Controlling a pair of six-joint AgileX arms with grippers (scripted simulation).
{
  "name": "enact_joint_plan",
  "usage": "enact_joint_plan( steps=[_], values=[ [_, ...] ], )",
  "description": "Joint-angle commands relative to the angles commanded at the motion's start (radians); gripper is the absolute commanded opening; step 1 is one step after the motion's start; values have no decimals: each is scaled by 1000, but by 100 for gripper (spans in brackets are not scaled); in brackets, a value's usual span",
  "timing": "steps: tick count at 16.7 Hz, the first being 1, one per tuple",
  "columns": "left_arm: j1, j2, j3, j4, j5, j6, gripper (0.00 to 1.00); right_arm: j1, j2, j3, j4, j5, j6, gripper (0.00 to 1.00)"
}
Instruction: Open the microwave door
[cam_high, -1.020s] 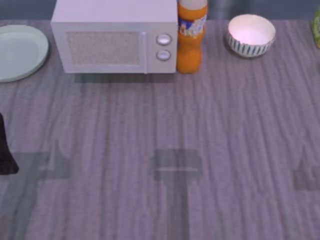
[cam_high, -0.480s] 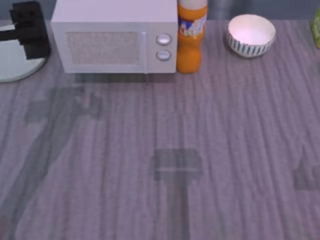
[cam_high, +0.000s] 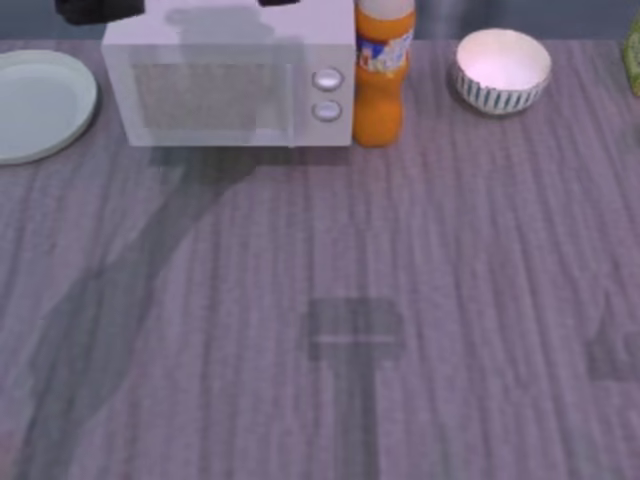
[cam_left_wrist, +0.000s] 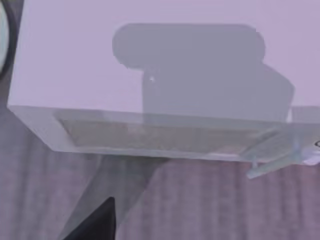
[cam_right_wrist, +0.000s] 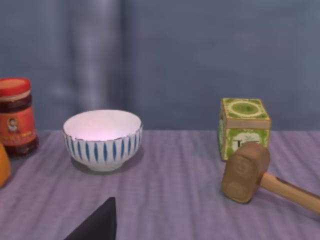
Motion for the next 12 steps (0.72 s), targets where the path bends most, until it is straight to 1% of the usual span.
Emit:
enact_joint_plan(
  steps=[3,5,7,12],
  values=[
    [-52,200,200,-108,-24,-46,100,0,0,0,0,0,0,100],
    [-74,284,282,-156,-35,-66,100,0,0,0,0,0,0,100],
    [-85,326,323,-181,-41,-76,100,0,0,0,0,0,0,100],
    [-82,331,325,-182,-40,-76,100,0,0,0,0,0,0,100]
  ],
)
